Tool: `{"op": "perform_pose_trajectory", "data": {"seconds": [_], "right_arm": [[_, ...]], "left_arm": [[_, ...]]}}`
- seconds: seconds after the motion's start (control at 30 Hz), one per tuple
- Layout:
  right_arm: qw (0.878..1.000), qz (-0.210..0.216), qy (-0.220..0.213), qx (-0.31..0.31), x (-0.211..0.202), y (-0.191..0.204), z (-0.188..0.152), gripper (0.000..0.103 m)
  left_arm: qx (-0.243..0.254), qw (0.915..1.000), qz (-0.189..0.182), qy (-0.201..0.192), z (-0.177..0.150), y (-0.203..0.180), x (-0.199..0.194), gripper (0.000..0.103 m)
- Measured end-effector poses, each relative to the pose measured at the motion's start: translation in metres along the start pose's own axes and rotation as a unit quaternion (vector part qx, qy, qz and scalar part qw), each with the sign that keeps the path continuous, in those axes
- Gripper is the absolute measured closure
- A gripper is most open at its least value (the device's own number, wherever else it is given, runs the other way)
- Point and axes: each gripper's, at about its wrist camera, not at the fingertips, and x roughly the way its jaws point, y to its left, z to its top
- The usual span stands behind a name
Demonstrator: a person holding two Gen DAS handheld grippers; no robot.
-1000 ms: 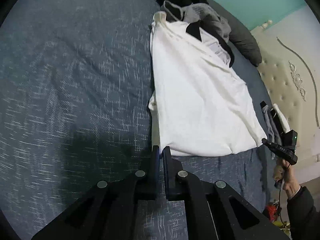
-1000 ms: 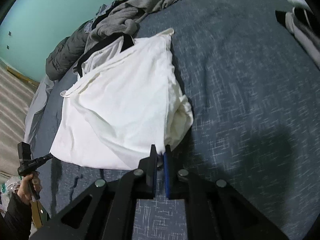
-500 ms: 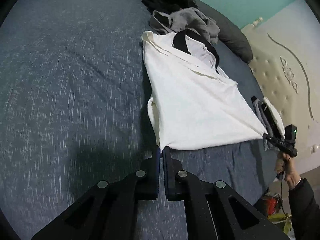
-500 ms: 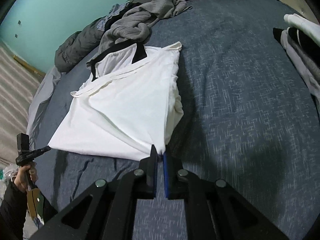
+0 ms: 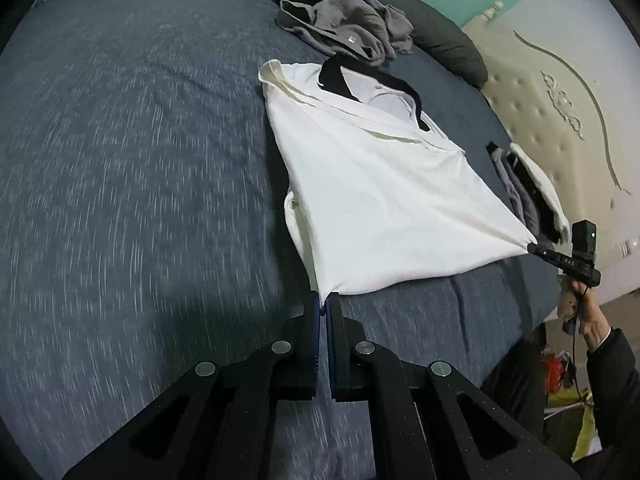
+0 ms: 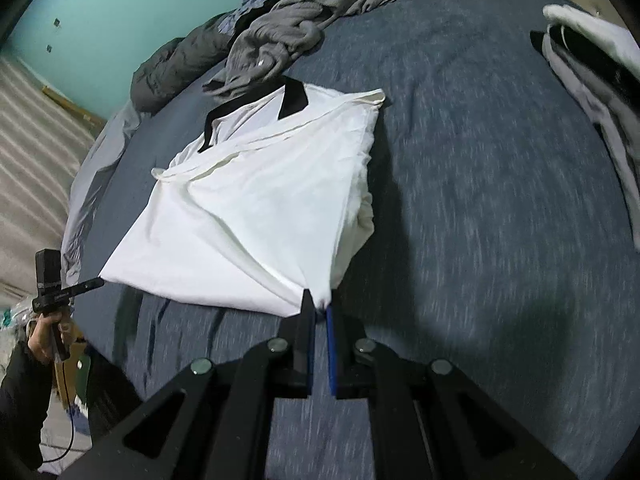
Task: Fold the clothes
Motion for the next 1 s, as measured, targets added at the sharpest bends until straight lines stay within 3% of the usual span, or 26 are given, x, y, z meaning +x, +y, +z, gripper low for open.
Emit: {"op": "perform_pose_trajectory", "data": {"seconds": [0.23,0.37,0.73,1.0], "right_arm": [[1.0,-0.005,0.024,-0.014,-0.002,0.007,-0.056,0.099],[0.999,-0.008,0.032,-0.012,0.003,0.005,-0.07,0.099],[1.0,-0.001,0.01,0.026,0.001,-0.017,-0.065,0.099],[0.998,-0.024,0.057,0.035,0.02,-0.028,-0.07,0.096]], "left_arm": [[-0.001,0.9998,0.002,0.022,-0.058,0.0,0.0,0.1],[-0.014,0.9995,0.001,0.027,-0.077,0.008,0.004,0.1],[-0.026,0.9993,0.002,0.026,-0.074,0.017,0.01,0.1],[-0.03,0.998,0.013,0.054,-0.078,0.018,0.028,0.099]]}}
